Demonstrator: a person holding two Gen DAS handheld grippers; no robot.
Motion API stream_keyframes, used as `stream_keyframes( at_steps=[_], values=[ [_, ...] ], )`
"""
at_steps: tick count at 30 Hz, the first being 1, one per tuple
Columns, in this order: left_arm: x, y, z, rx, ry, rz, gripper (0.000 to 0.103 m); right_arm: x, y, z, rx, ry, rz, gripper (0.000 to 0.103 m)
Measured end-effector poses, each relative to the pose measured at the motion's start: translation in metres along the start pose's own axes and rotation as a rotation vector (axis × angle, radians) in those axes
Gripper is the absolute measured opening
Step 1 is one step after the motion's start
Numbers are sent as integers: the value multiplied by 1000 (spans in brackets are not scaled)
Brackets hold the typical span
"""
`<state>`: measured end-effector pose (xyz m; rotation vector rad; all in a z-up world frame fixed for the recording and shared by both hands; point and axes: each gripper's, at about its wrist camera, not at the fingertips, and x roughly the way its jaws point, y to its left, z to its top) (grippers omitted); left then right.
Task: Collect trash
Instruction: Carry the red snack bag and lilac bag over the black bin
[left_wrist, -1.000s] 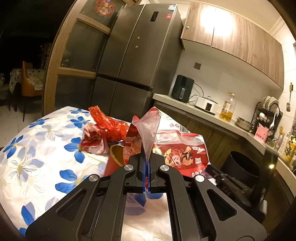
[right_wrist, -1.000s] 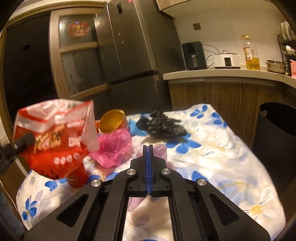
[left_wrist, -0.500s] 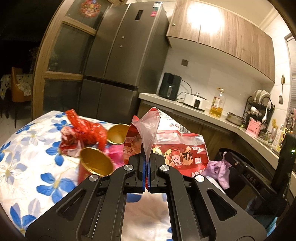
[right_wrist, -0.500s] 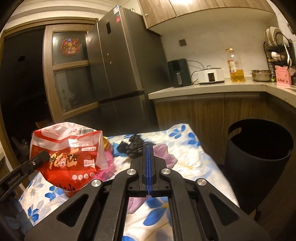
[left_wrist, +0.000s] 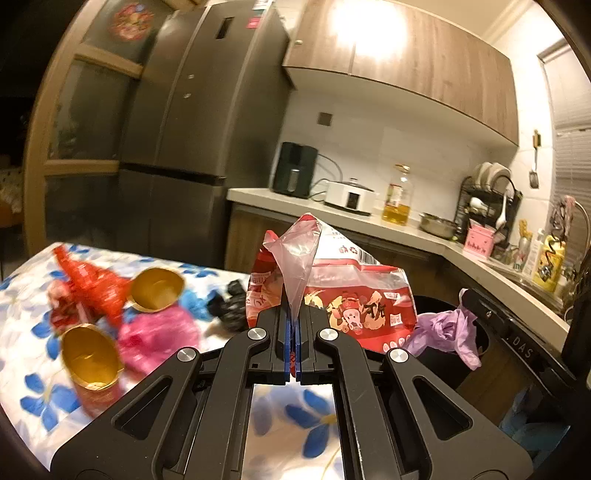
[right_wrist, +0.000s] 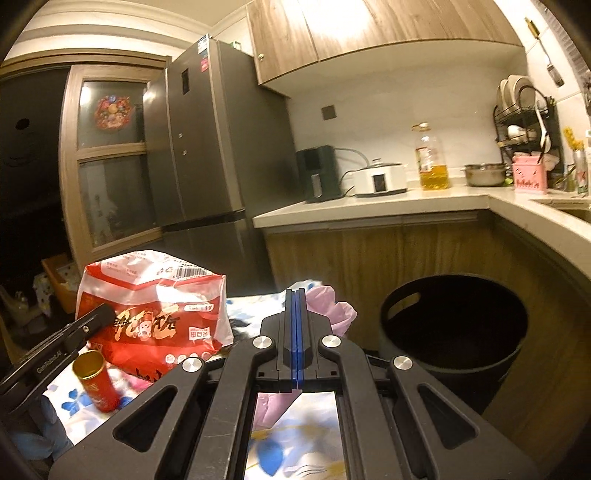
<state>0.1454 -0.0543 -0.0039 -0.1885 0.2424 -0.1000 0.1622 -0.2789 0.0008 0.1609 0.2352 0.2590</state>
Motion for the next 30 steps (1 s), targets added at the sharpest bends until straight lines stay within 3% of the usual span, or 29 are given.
stream_keyframes(
  at_steps=[17, 30],
  values=[
    [68, -87, 12, 75, 7, -142, 0, -3, -75, 35, 42, -84, -186, 1],
    [111, -130, 3, 99, 46, -202, 0, 2, -114, 38, 70, -105, -277, 1]
  ],
)
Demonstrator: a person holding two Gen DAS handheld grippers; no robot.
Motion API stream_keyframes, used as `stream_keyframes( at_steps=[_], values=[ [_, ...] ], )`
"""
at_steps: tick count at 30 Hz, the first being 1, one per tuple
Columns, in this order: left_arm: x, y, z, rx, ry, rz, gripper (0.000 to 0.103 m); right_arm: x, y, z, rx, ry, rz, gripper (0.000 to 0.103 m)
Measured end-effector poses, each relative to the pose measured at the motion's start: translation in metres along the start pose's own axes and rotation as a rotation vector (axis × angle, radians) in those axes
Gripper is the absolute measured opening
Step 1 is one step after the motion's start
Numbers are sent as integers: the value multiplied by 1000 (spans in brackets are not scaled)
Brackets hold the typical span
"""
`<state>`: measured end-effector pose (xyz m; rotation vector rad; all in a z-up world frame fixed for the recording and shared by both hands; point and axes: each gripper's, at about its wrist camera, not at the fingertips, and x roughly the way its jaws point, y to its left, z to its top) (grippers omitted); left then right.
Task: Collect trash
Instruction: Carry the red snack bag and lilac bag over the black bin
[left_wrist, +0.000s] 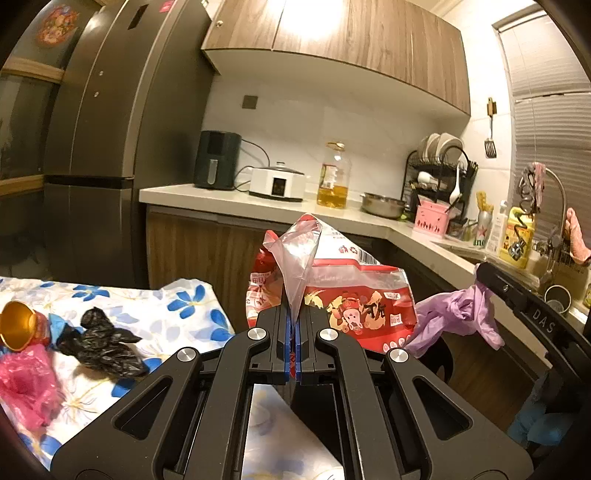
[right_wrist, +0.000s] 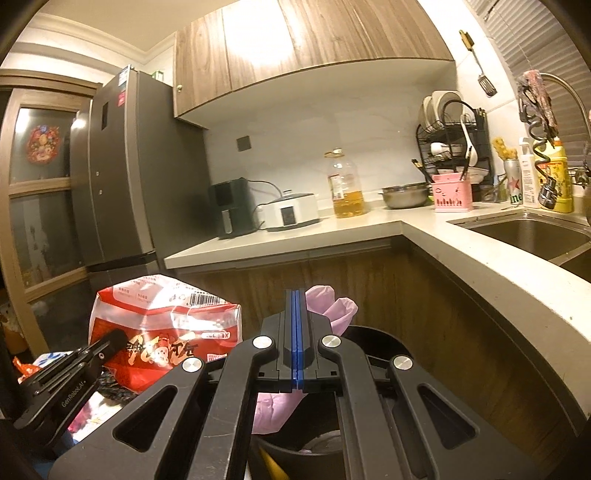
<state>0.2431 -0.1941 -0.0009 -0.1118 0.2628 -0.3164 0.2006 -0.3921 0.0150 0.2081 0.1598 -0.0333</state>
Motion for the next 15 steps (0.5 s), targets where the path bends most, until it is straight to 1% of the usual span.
stream_keyframes(
  at_steps=[8, 15],
  values=[
    [26, -18, -4, 14, 30, -16, 0, 8, -18, -3, 20, 9, -36, 1],
    [49, -31, -9, 36, 68, -29, 0, 17, -25, -7, 35, 25, -34, 1]
  ],
)
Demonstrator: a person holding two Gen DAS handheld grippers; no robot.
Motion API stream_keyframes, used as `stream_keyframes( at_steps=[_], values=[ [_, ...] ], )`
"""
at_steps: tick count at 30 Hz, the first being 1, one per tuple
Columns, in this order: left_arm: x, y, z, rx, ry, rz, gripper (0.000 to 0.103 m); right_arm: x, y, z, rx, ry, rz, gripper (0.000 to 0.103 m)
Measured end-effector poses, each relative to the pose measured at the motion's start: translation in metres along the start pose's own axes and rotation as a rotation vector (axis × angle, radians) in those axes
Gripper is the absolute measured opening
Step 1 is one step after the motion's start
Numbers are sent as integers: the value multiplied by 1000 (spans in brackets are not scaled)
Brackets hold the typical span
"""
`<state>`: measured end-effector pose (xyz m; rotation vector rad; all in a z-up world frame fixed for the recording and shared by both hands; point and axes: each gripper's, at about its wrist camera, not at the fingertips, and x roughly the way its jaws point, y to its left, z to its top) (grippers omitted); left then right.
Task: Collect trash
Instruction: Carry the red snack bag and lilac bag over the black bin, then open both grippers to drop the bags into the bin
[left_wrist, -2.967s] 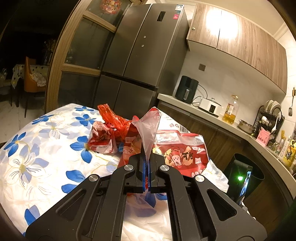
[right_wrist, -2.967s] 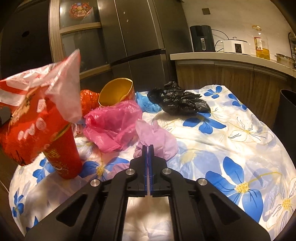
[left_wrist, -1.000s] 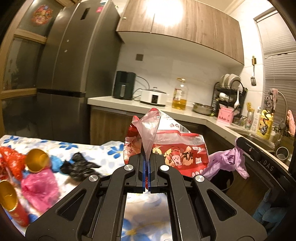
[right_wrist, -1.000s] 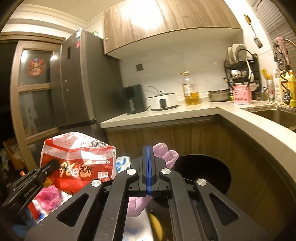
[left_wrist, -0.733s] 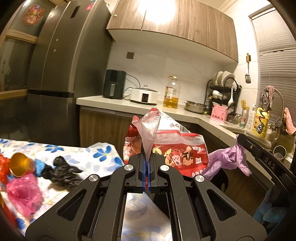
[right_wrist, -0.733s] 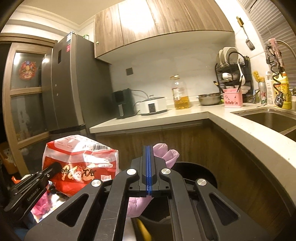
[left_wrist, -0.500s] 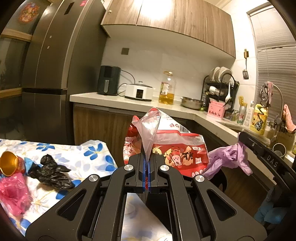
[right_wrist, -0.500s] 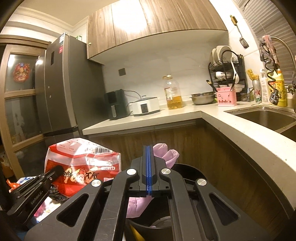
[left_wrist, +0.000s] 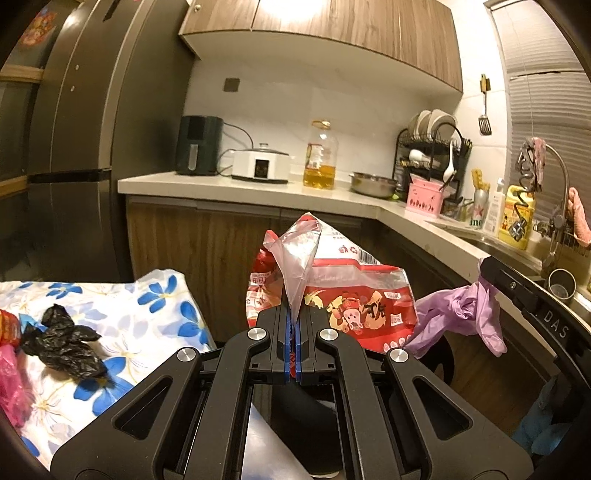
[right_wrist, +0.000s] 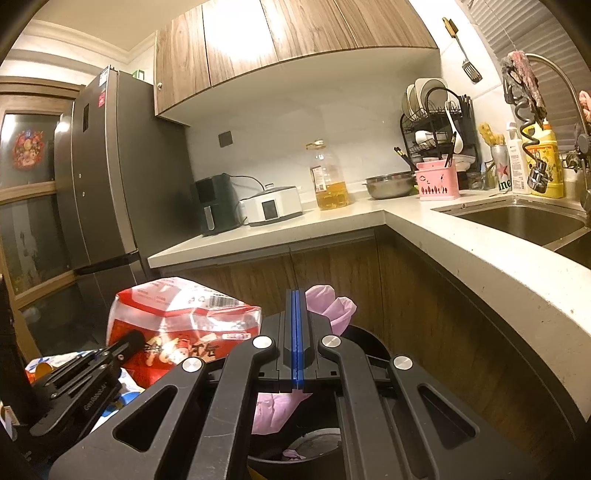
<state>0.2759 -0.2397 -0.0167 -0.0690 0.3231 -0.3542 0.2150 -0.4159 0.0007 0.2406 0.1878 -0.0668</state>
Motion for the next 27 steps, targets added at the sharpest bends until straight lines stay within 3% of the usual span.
stream_keyframes(
  at_steps=[14, 15, 16, 17, 19, 21, 27],
  values=[
    [28, -7, -9, 11, 58, -21, 1, 19, -6, -9, 21, 38, 7, 1],
    [29, -7, -10, 10, 60, -25, 2, 21, -6, -9, 22, 41, 6, 2],
    [30, -8, -10, 13, 63, -24, 2, 21, -6, -9, 24, 41, 13, 9],
    [31, -9, -11, 17, 67, -24, 6, 21, -6, -10, 25, 43, 21, 23],
    [33, -8, -12, 17, 74, -26, 17, 20, -7, -10, 29, 36, 15, 36],
    [34, -7, -14, 9, 76, -27, 41, 19, -8, -10, 34, 37, 12, 36],
    [31, -9, -16, 14, 72, -23, 59, 16, -11, -10, 53, 46, -3, 38]
  ],
)
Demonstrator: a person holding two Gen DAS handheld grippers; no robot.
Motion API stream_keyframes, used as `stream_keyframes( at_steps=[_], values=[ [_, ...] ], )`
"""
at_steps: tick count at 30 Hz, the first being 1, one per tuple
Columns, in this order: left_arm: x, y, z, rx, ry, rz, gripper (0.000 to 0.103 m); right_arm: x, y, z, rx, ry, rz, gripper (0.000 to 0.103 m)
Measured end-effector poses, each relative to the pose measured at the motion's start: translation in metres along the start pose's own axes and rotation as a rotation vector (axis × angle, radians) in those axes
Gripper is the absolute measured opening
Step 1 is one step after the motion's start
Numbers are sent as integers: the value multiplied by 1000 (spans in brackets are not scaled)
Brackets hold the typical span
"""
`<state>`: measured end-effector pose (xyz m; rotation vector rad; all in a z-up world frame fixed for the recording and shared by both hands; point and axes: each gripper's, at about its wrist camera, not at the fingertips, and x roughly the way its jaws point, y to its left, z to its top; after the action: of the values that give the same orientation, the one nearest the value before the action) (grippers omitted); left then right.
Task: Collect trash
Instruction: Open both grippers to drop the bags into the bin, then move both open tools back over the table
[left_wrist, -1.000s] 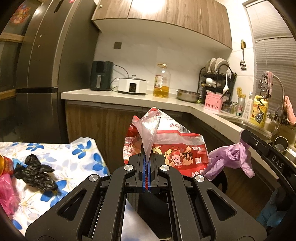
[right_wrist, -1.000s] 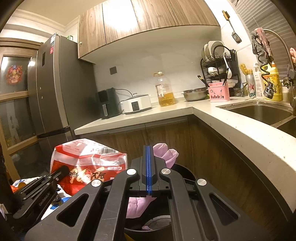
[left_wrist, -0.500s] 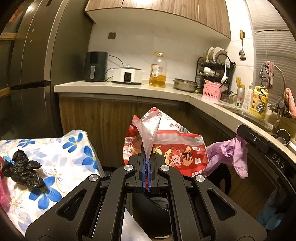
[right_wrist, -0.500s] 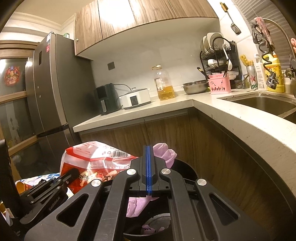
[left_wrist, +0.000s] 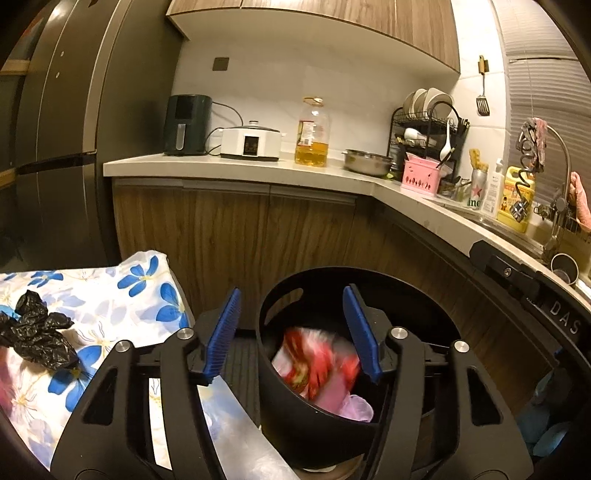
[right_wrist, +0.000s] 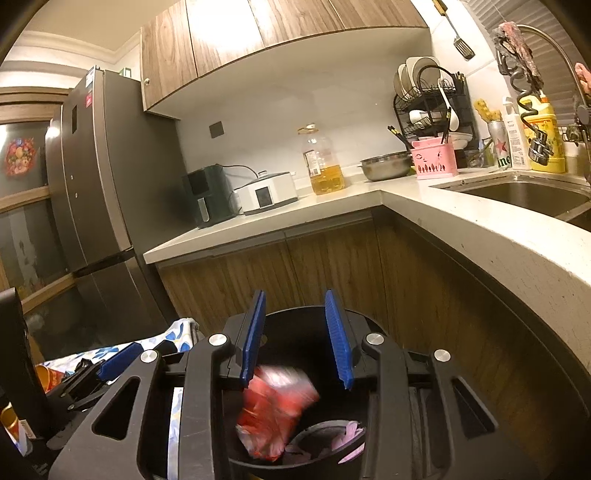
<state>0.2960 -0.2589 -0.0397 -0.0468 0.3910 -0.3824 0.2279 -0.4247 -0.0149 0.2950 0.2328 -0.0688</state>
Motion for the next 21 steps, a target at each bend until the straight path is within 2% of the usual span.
stream_keyframes(
  at_steps=[2, 6, 12, 17, 21],
  values=[
    [-1, 1, 0, -2, 0, 7, 62, -2, 0, 0, 5, 0, -1, 48],
    [-8, 6, -1, -12, -2, 25, 70, -6, 2, -1, 5, 1, -1, 52],
    [-24, 17, -4, -25, -9, 76, 78, -15, 7, -5, 11, 8, 3, 64],
    [-44, 27, -9, -24, -21, 120, 80, -26, 15, -10, 7, 6, 10, 72],
    [-66, 35, -15, -25, -37, 158, 81, -38, 23, -13, 2, 0, 18, 73]
  ],
)
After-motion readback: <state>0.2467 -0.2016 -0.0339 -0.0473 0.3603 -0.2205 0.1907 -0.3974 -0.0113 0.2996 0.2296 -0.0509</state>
